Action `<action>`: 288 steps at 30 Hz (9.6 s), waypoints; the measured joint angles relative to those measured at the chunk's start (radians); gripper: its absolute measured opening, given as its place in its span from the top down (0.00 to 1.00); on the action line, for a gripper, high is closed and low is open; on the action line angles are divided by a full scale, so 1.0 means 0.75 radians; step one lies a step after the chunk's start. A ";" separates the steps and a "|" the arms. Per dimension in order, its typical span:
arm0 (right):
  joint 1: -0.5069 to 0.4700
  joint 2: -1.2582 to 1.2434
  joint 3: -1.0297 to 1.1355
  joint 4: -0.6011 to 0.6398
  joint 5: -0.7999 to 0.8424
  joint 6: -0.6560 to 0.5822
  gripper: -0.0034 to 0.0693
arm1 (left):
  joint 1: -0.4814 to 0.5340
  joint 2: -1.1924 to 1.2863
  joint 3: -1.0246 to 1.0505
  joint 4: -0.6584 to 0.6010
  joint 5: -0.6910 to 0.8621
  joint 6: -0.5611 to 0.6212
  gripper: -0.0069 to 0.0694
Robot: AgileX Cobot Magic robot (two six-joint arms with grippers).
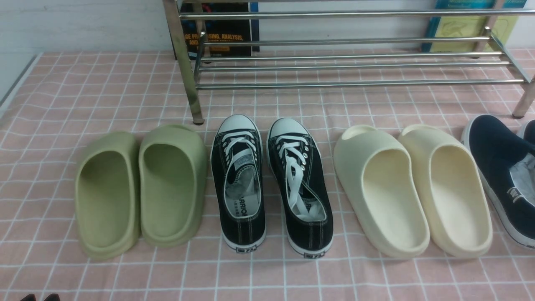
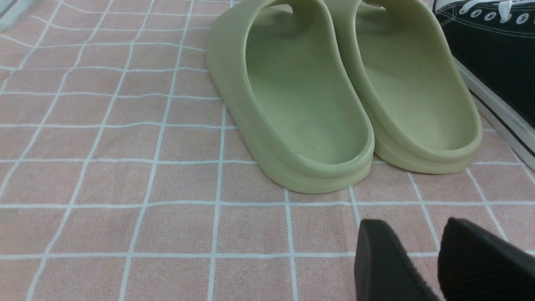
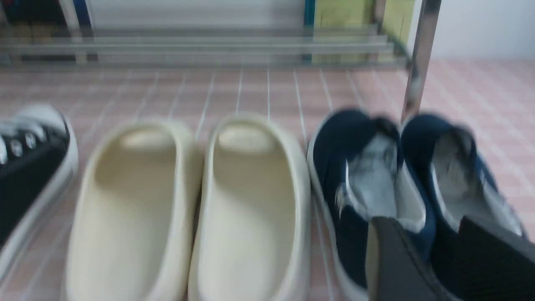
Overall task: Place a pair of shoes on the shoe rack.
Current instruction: Use the right arm to grab the shoe closest to it, then use the right arm to put a shoe into the shoe rack, then use the right arm to grab the shoe closest to it, then use the right arm to put a shoe into the shoe rack
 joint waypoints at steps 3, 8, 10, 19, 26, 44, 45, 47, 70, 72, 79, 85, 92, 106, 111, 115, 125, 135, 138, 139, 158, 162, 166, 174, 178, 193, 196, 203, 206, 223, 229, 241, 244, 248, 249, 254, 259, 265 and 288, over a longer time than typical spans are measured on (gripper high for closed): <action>0.000 0.000 0.000 -0.002 -0.399 0.005 0.62 | 0.000 0.000 0.000 0.000 0.000 0.000 0.60; -0.001 0.000 0.000 0.036 -0.827 0.035 0.62 | 0.000 0.000 0.000 0.000 0.000 0.000 0.60; -0.001 0.000 0.000 0.048 -0.934 0.047 0.62 | 0.000 0.000 0.000 0.000 0.000 0.000 0.60; -0.001 0.004 -0.112 0.048 -0.939 0.065 0.68 | 0.000 0.000 0.000 0.000 0.000 0.000 0.60; -0.001 0.250 -0.561 -0.003 -0.520 0.054 0.97 | 0.000 0.000 0.000 0.000 0.000 0.000 0.60; -0.001 1.595 -1.250 -0.029 0.776 -0.143 0.76 | 0.000 0.000 0.000 0.000 0.000 -0.001 0.60; -0.001 1.619 -1.257 -0.029 0.776 -0.145 0.75 | 0.000 0.000 0.000 0.000 0.000 -0.001 0.60; -0.001 1.775 -1.293 -0.033 0.777 -0.151 0.57 | 0.000 0.000 0.000 0.000 0.000 -0.001 0.60; -0.001 2.207 -1.343 -0.117 0.709 -0.108 0.92 | 0.000 0.000 0.000 0.000 0.000 -0.001 0.60; -0.001 2.155 -1.383 -0.112 0.750 -0.110 0.92 | 0.000 0.000 0.000 0.000 0.000 -0.001 0.60; 0.015 2.109 -1.616 0.046 0.761 -0.292 0.92 | 0.000 0.000 0.000 0.000 0.000 -0.002 0.60; 0.115 2.336 -1.900 0.211 0.754 -0.469 0.92 | 0.000 0.000 0.000 0.000 0.000 -0.002 0.60; 0.142 2.711 -2.342 0.208 0.805 -0.484 0.92 | 0.000 0.000 0.000 0.000 0.000 -0.002 0.60; 0.146 3.033 -2.841 0.148 0.955 -0.400 0.90 | 0.000 0.000 0.000 0.000 0.000 -0.002 0.60; 0.146 3.035 -2.850 0.146 0.943 -0.390 0.75 | 0.000 0.000 0.000 0.000 0.000 -0.002 0.60; 0.146 3.007 -2.851 0.155 0.990 -0.389 0.56 | 0.000 0.000 0.000 0.000 0.000 -0.002 0.60; 0.146 2.755 -2.855 0.052 1.094 -0.378 0.51 | 0.000 0.000 0.000 0.000 0.000 -0.002 0.60; 0.093 2.773 -2.607 -0.192 1.058 -0.280 0.94 | 0.000 0.000 0.000 0.000 0.000 -0.002 0.60; 0.079 2.807 -2.558 -0.203 1.018 -0.251 0.98 | 0.000 0.000 0.000 0.000 0.000 -0.002 0.60; 0.077 2.812 -2.554 -0.201 1.013 -0.241 0.98 | 0.000 0.000 0.000 0.000 0.000 -0.002 0.60; 0.076 2.798 -2.545 -0.032 1.128 -0.215 0.91 | 0.000 0.000 0.000 0.000 0.000 -0.002 0.60; 0.076 2.688 -2.545 -0.094 1.237 -0.215 0.83 | 0.000 0.000 0.000 0.000 0.000 -0.002 0.60; 0.029 2.520 -2.486 -0.148 1.429 -0.178 0.67 | 0.000 0.000 0.000 0.000 0.000 -0.002 0.60; -0.221 2.368 -1.921 -0.138 1.398 -0.090 0.45 | 0.000 0.000 0.000 0.000 0.000 -0.002 0.60; -0.263 2.357 -1.725 -0.138 1.185 -0.039 0.44 | 0.000 0.000 0.000 0.000 0.000 -0.002 0.60; -0.239 2.375 -1.558 -0.052 0.940 -0.039 0.94 | 0.000 0.000 0.000 0.000 0.000 -0.002 0.60; -0.149 2.267 -1.557 -0.015 0.994 -0.079 0.94 | 0.000 0.000 0.000 0.000 0.000 -0.002 0.60; -0.027 2.196 -1.677 -0.003 1.002 -0.145 0.94 | 0.000 0.000 0.000 0.000 0.000 -0.002 0.60; -0.027 2.247 -1.798 -0.018 1.042 -0.145 0.94 | 0.000 0.000 0.000 0.000 0.000 -0.002 0.60; -0.027 2.784 -2.604 -0.057 1.178 -0.221 0.94 | 0.000 0.000 0.000 0.000 0.000 -0.002 0.60; -0.027 3.003 -2.935 -0.033 1.207 -0.234 0.94 | 0.000 0.000 0.000 0.000 0.000 -0.002 0.60; -0.027 3.168 -3.136 0.059 1.210 -0.236 0.93 | 0.000 0.000 0.000 0.000 0.000 -0.002 0.60; -0.027 3.168 -3.136 0.059 1.210 -0.236 0.90 | 0.000 0.000 0.000 0.000 0.000 -0.002 0.60; -0.027 3.168 -3.143 0.092 1.205 -0.237 0.70 | 0.000 0.000 0.000 0.000 0.000 -0.002 0.60; -0.027 3.165 -3.143 0.109 1.218 -0.239 0.62 | 0.000 0.000 0.000 0.000 0.000 -0.002 0.60; -0.024 3.126 -3.143 0.104 1.240 -0.240 0.44 | 0.000 0.000 0.000 0.000 0.000 -0.002 0.60; -0.020 2.996 -3.141 0.070 1.284 -0.240 0.40 | 0.000 0.000 0.000 0.000 0.000 -0.002 0.60; -0.066 2.862 -3.033 -0.153 1.426 -0.182 0.63 | 0.000 0.000 0.000 0.000 0.000 -0.002 0.60; -0.093 2.968 -2.766 0.054 1.361 -0.089 0.97 | 0.000 0.000 0.000 0.000 0.000 -0.002 0.60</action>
